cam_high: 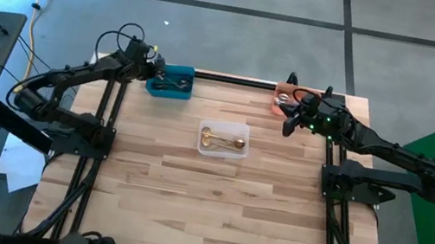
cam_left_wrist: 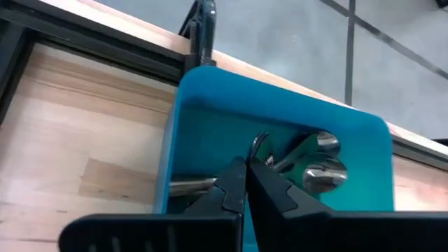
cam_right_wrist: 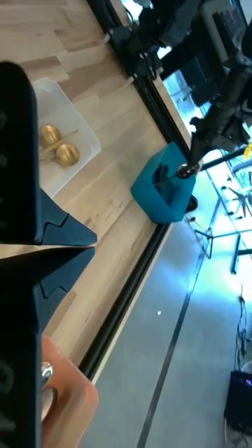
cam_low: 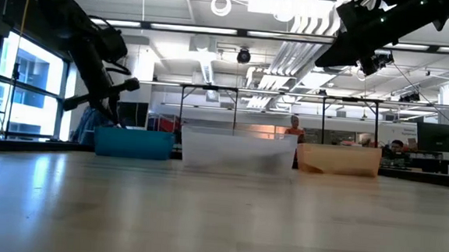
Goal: Sort silverware by color (type)
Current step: Put the black spoon into the blue bin
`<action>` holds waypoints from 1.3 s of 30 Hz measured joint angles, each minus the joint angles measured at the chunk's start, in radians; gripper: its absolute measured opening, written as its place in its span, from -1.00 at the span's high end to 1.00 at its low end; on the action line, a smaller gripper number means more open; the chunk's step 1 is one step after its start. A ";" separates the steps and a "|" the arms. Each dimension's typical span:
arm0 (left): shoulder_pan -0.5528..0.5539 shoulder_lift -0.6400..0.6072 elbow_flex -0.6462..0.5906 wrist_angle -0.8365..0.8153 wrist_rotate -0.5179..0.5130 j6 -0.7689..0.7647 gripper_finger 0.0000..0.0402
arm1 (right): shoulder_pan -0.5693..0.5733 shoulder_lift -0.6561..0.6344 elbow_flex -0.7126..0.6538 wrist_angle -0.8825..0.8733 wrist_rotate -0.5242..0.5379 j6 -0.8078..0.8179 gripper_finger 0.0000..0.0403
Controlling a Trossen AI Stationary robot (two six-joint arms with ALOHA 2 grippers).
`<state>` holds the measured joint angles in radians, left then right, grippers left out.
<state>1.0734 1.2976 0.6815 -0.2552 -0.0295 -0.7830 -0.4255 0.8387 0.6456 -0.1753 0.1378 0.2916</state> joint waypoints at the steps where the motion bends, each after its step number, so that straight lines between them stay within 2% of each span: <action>1: 0.002 0.011 0.000 0.008 0.000 0.003 1.00 | 0.000 0.000 0.000 0.000 0.009 0.000 1.00; 14: 0.004 0.048 0.000 0.022 0.048 0.105 0.99 | 0.000 0.000 0.000 0.000 0.067 0.017 1.00; 27: 0.003 0.045 0.000 0.025 0.081 0.194 0.69 | 0.000 0.000 0.000 0.000 0.083 0.022 1.00; 39: 0.003 -0.031 0.000 0.005 0.079 0.321 0.64 | 0.000 0.000 0.000 0.000 0.141 0.102 1.00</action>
<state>1.0763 1.2666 0.6815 -0.2503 0.0499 -0.4615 -0.4259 0.8387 0.6456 -0.1756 0.2783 0.3940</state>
